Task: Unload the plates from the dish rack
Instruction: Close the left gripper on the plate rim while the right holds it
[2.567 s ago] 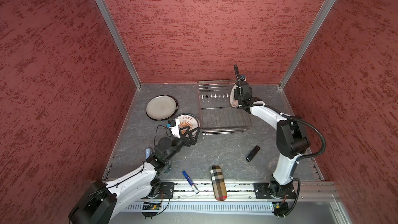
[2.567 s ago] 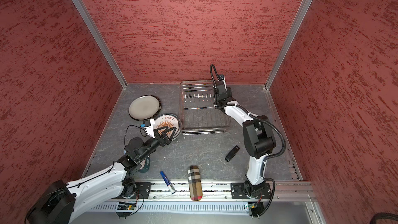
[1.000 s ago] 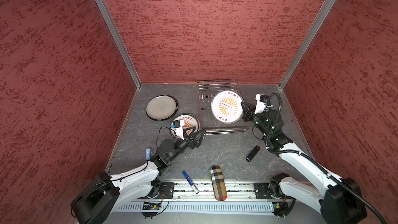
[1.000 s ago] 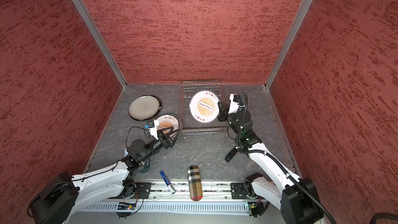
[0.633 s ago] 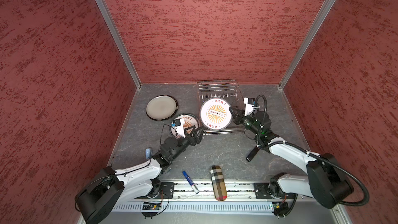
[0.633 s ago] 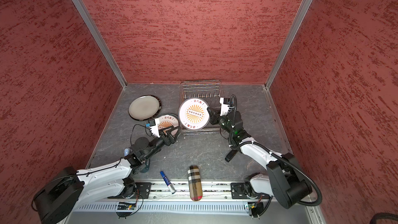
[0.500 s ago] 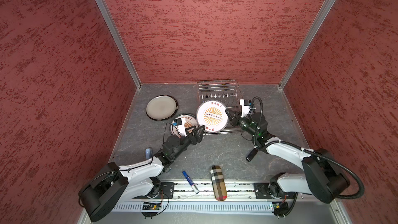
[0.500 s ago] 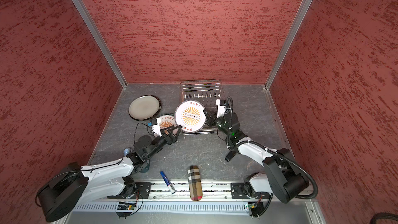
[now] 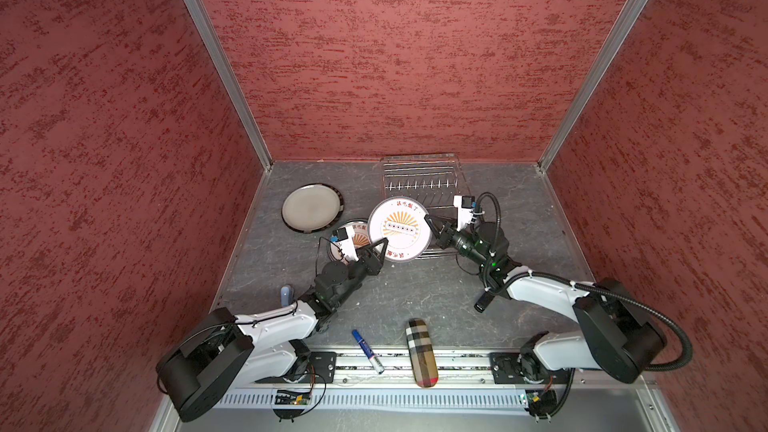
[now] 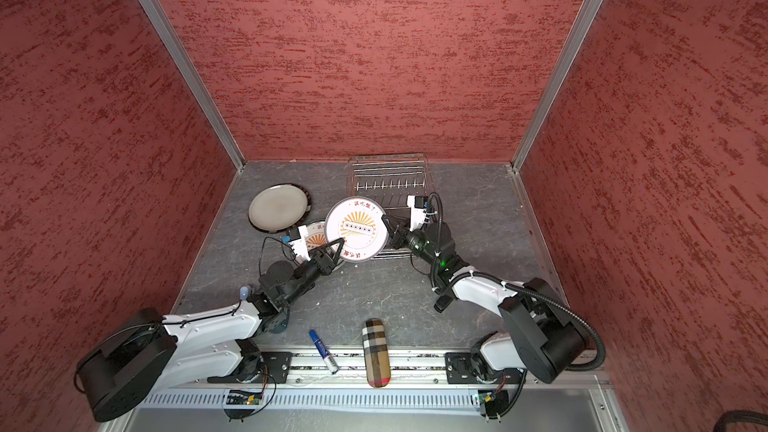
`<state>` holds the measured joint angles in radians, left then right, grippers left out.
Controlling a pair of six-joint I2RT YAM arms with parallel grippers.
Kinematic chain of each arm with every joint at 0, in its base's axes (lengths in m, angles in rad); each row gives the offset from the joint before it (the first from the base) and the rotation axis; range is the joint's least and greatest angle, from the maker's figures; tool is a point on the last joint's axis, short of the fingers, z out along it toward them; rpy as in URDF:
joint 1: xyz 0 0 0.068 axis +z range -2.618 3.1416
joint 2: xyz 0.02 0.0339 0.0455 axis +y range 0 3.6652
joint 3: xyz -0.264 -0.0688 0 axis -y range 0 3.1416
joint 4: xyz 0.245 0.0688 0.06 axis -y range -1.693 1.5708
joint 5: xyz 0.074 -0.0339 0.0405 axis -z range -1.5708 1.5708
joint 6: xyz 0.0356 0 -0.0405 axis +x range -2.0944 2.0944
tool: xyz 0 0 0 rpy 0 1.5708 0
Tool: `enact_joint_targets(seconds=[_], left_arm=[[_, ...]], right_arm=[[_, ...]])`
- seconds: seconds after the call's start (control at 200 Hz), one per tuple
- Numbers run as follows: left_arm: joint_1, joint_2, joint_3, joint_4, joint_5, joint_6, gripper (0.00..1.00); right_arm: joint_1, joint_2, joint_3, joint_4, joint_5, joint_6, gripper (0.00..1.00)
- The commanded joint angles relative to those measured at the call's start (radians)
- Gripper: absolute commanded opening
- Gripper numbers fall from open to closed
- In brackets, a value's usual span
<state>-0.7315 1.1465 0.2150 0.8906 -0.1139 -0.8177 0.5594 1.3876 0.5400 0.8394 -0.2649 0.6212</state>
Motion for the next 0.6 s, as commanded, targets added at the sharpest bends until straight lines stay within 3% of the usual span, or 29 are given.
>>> enact_joint_targets(seconds=[0.0, 0.2, 0.316, 0.591], left_arm=[[-0.006, -0.011, -0.001, 0.021, 0.01, -0.009, 0.32], [-0.005, -0.045, -0.022, 0.019, 0.01, -0.027, 0.22], [-0.005, -0.062, -0.031, 0.015, 0.01, -0.032, 0.1], [-0.006, -0.059, -0.027, 0.022, 0.027, -0.038, 0.04]], right_arm=[[0.01, -0.004, 0.02, 0.074, 0.03, 0.006, 0.0], [0.013, -0.012, 0.013, 0.063, 0.066, -0.005, 0.0], [0.013, -0.009, 0.011, 0.065, 0.08, -0.008, 0.0], [0.013, 0.018, 0.015, 0.068, 0.11, -0.016, 0.0]])
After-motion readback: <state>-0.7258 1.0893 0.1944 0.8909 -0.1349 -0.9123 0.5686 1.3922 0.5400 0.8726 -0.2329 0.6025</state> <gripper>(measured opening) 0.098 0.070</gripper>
